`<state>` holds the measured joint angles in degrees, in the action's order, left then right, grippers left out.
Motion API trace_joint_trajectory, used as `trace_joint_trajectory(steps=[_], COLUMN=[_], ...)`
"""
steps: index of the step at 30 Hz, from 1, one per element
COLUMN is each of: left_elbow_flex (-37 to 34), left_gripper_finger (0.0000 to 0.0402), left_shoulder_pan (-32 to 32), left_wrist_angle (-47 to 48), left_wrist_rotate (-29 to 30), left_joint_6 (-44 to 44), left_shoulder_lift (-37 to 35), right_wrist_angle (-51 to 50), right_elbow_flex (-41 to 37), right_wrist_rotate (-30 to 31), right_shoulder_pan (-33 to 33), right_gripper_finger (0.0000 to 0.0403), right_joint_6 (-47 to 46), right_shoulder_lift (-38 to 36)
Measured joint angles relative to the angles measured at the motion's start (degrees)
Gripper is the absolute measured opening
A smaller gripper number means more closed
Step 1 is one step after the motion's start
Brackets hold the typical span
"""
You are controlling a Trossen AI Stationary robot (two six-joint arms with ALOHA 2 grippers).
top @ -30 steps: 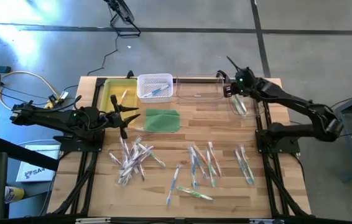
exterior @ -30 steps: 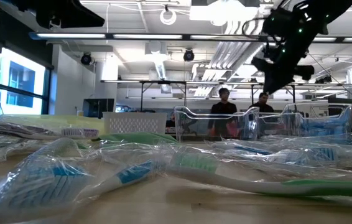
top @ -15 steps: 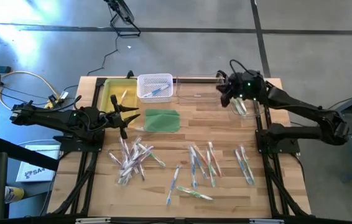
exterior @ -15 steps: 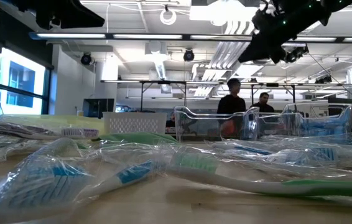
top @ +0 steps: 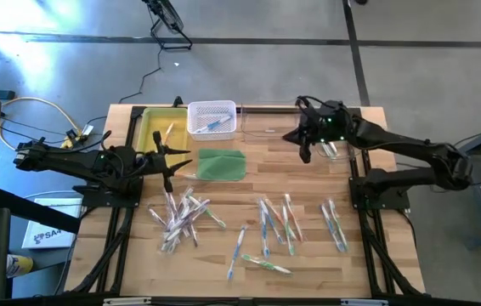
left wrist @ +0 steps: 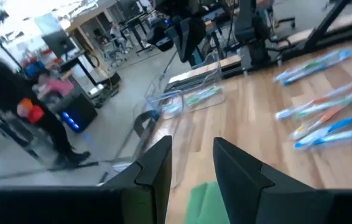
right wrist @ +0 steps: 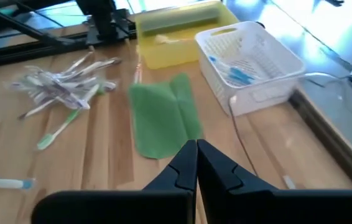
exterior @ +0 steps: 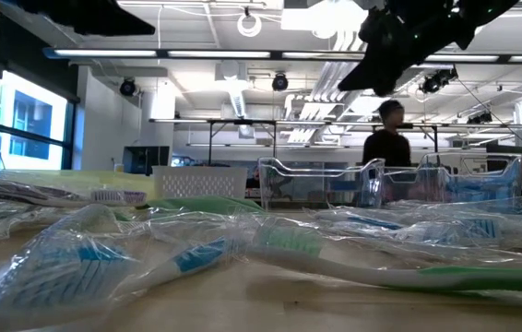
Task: Pick & Place Toothbrushes
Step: Put the orange toothbrush into the yellow bin
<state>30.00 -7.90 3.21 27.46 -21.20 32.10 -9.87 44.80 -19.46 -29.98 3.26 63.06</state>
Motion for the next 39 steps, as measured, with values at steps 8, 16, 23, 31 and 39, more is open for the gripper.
trace_joint_trajectory(steps=[8, 16, 23, 31, 39], left_elbow_flex=[0.0, 0.0, 0.0, 0.0, 0.0], left_gripper_finger=[0.0113, 0.0113, 0.0113, 0.0113, 0.0113], left_shoulder_pan=[0.0, 0.0, -0.02, -0.02, -0.02], left_wrist_angle=[2.16, 3.16, 3.24, 4.04, 9.89], left_wrist_rotate=[-0.39, -10.03, -12.24, -20.39, -21.42], left_joint_6=[7.36, 15.0, 21.69, 27.72, 31.66], left_shoulder_lift=[0.02, 1.06, 6.66, 11.88, 13.18], right_wrist_angle=[7.1, 12.16, 18.19, 20.04, 20.87], right_elbow_flex=[0.0, 0.0, 0.0, 0.0, 0.0], right_wrist_rotate=[-3.0, -8.01, -7.98, -8.03, -7.66], right_shoulder_pan=[0.0, 0.0, 0.0, 0.0, 0.0], right_gripper_finger=[0.0002, 0.0002, 0.0002, 0.0002, 0.0002], right_joint_6=[0.06, 2.81, 2.55, 2.44, 2.57], right_shoulder_lift=[6.15, 10.05, 14.15, 17.54, 17.91])
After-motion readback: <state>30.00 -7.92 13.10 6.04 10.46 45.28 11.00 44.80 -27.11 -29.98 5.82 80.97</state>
